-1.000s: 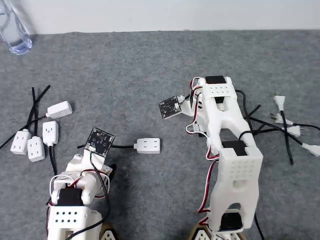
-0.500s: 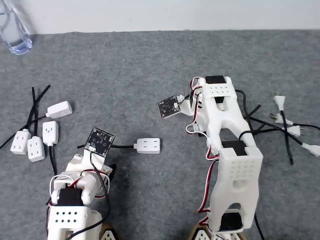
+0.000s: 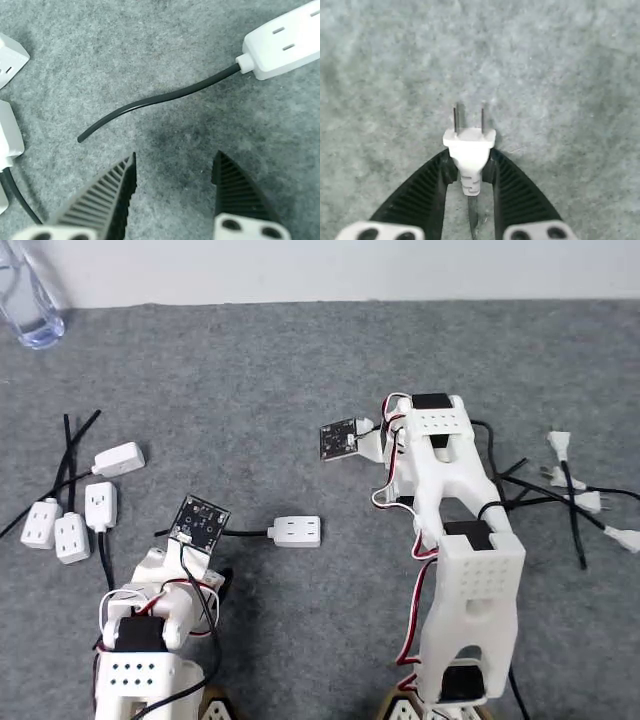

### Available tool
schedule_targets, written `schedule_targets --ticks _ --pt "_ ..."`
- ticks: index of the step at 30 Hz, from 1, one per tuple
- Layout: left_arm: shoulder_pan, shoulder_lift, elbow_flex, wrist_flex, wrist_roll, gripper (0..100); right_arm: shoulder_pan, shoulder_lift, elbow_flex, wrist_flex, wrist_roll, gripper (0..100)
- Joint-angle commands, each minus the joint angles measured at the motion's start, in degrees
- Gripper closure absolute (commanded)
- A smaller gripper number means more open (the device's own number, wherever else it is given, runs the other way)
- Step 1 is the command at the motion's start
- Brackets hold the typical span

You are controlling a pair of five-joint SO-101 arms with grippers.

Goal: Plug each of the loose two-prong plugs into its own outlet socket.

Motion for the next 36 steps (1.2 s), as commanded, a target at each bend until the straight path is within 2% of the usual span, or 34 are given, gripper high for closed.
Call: schedule_targets --ticks 1,10,20,26,32,36 --pt "0.35 -0.62 -0.48 -1.14 -0.53 76 -1.45 0.22 -1.23 1.36 1.67 99.0" --pt "0.35 -0.62 -0.48 -1.14 -0.53 76 -0.22 -7.96 -7.30 4.53 -2.11 99.0" --pt "0.35 -0.62 -0.48 -1.05 -0.53 76 0.22 -19.74 -15.21 20.35 -5.01 99.0" --pt "0.35 -0.62 -0.48 -1.05 -0.35 76 -0.92 -25.89 -16.44 28.62 -10.73 99.0" --pt "0.35 -0.62 -0.48 -1.05 -0.35 76 -1.10 -25.89 -7.03 28.62 -10.46 99.0" --pt "0.35 -0.62 -0.48 -1.05 -0.35 76 -0.92 -25.98 2.02 23.16 -9.41 99.0"
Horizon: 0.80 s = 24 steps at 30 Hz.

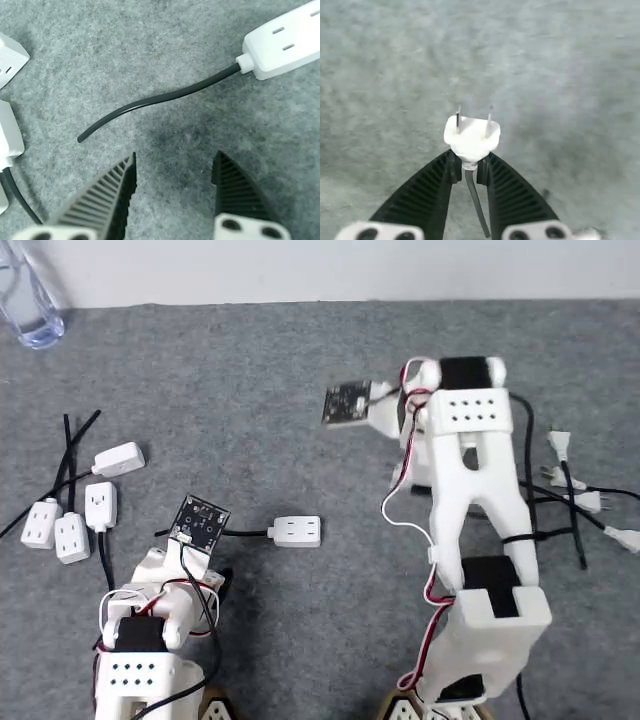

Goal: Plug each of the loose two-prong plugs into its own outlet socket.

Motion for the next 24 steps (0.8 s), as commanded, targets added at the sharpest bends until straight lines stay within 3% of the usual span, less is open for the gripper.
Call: schedule_targets --ticks 1,10,21,24 --pt "0.35 -0.62 -0.48 -1.05 -0.35 76 -0.22 -2.42 6.07 -4.26 0.70 99.0" --pt "0.35 -0.62 -0.48 -1.05 -0.44 76 -0.66 -2.42 23.38 -23.69 0.53 99.0" --pt "0.35 -0.62 -0.48 -1.05 -0.44 76 -0.84 -2.42 26.55 -25.63 0.44 98.4" --pt "0.35 -0.62 -0.48 -1.05 -0.44 76 -1.71 -2.51 26.37 -25.19 0.44 94.1"
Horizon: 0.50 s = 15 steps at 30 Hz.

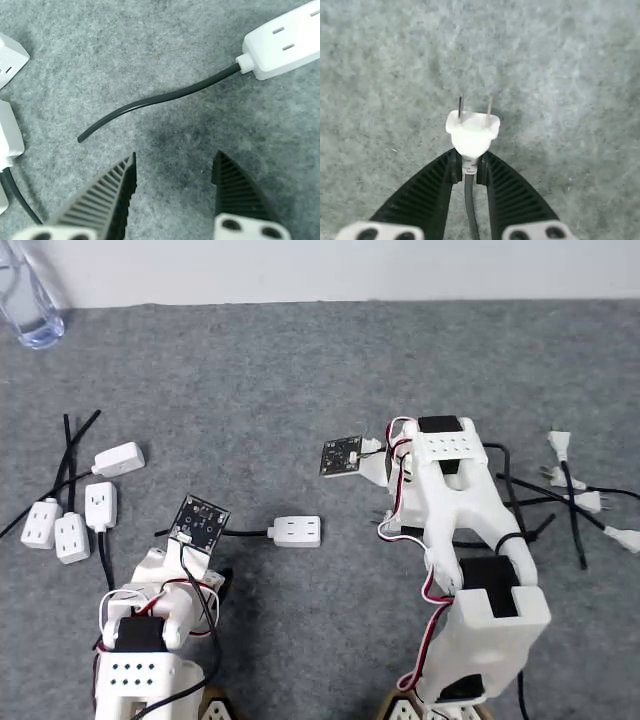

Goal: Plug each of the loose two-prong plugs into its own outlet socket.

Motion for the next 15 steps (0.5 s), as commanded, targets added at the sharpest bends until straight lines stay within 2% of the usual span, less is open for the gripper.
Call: schedule_targets --ticks 1,6,15 --pt "0.35 -0.62 -0.48 -1.05 -0.44 76 -1.54 -2.51 -0.70 -0.31 0.44 91.3" --pt "0.35 -0.62 -0.48 -1.05 -0.44 76 -3.38 -2.68 -0.79 -0.40 0.44 79.8" --pt "0.35 -0.62 -0.48 -1.05 -0.44 76 -4.70 -2.42 0.09 -0.75 0.44 79.4"
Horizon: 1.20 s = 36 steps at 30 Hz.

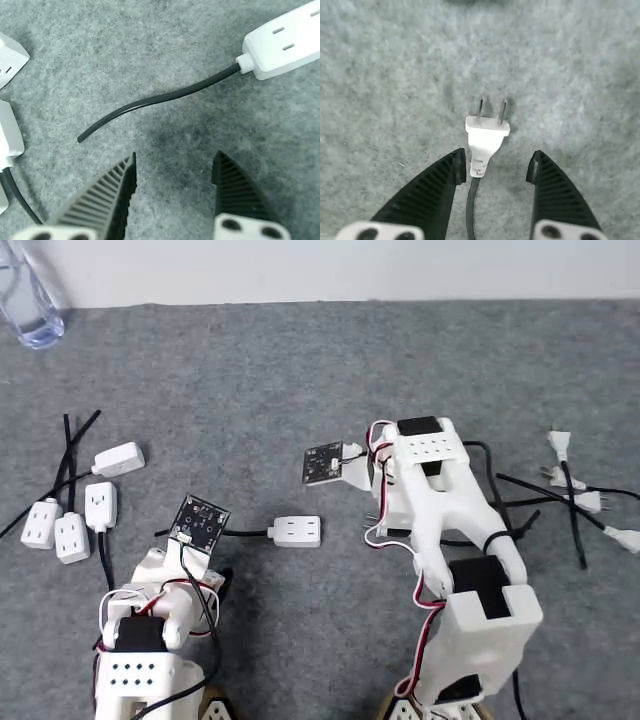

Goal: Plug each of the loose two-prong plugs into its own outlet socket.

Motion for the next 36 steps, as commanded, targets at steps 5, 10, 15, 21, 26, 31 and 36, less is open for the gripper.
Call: schedule_targets --ticks 5,10,15,21,26,31,36 --pt "0.35 -0.62 -0.48 -1.05 -0.44 76 -0.48 -2.42 1.67 -2.42 0.44 79.4" --pt "0.35 -0.62 -0.48 -1.05 -0.44 76 -1.27 -2.42 5.54 -6.73 0.44 79.4" --pt "0.35 -0.62 -0.48 -1.05 -0.44 76 -3.56 -2.42 5.98 -7.34 0.35 79.4" --pt "0.35 -0.62 -0.48 -1.05 -0.44 76 -3.21 -2.42 5.89 -7.34 0.35 79.4" --pt "0.35 -0.62 -0.48 -1.05 -0.44 76 -0.40 -2.42 5.89 -7.34 0.35 79.4" --pt "0.35 -0.62 -0.48 -1.05 -0.44 76 -0.13 -2.33 8.09 -10.86 0.26 79.4" --pt "0.35 -0.62 -0.48 -1.05 -0.44 76 -0.48 -2.33 11.43 -16.13 -1.49 79.4"
